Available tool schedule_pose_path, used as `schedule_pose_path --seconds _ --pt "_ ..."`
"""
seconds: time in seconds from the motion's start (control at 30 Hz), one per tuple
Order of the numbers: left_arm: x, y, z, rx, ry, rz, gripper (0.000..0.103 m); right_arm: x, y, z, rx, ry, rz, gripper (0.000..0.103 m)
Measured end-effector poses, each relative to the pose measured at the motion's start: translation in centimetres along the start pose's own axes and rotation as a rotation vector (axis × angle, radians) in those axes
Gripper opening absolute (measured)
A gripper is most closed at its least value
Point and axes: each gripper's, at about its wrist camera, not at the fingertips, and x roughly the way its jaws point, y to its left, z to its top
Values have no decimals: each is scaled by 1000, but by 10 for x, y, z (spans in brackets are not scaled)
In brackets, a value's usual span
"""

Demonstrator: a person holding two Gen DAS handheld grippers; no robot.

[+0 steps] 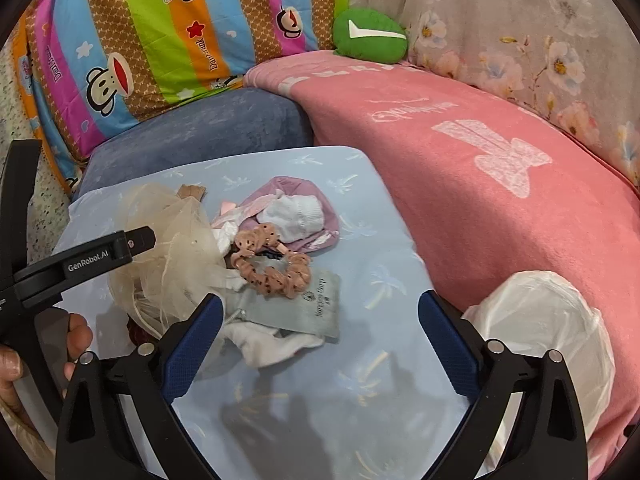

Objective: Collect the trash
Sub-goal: 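Reach the left gripper to the cream tulle fabric and close on it, then grasp the dark red scrunchie with the right gripper while the left gripper lifts the tulle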

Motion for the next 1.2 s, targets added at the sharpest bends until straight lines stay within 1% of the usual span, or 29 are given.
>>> schedule_pose_path --seconds 0.07,0.1,0.13,0.17,0.23,0.27,0.3,0.33,0.4,0.47,0.6,0.7,0.8,0.93,1.03,1.1,1.17,1.2 --pt "1 2 2 4 4 -36 86 6 7 2 -3 7 11 90" --pt "3 3 4 8 13 -57 75 7 10 3 -4 10 16 89" --pt "6 4 6 9 29 -76 62 11 14 4 -6 15 22 86" --pt "10 6 6 4 54 -102 56 14 16 5 -6 20 27 84" --pt "15 10 9 -9 83 -131 32 18 22 5 -7 29 39 79" --pt "16 12 8 -13 95 -146 26 21 25 6 -10 35 46 76" --pt "17 14 9 -12 103 -155 16 22 28 6 -14 39 51 74" --pt "16 15 10 -11 107 -160 10 24 30 6 -17 43 56 69" --pt "10 19 10 -12 96 -158 7 27 36 7 -28 53 65 64" --pt "-1 25 12 -21 76 -150 7 29 40 7 -34 61 73 59" --pt "-26 42 21 -46 15 -110 7 31 51 7 -43 65 91 55" --pt "-44 55 27 -71 -39 -63 7 34 61 7 -50 74 112 54" --pt "-57 66 33 -82 -92 30 7 37 73 6 -64 89 136 50" --pt "-70 81 37 -129 -142 93 7 45 92 -1 -84 123 180 45" --pt "-72 82 34 -103 -151 151 7 53 105 -7 -95 158 211 39" --pt "-71 84 31 -99 -138 151 7 62 113 -13 -98 188 228 35" --pt "-67 84 27 -96 -120 149 7 73 120 -19 -94 223 238 28" --pt "-68 84 23 -94 -116 148 7 78 122 -22 -94 237 237 27"
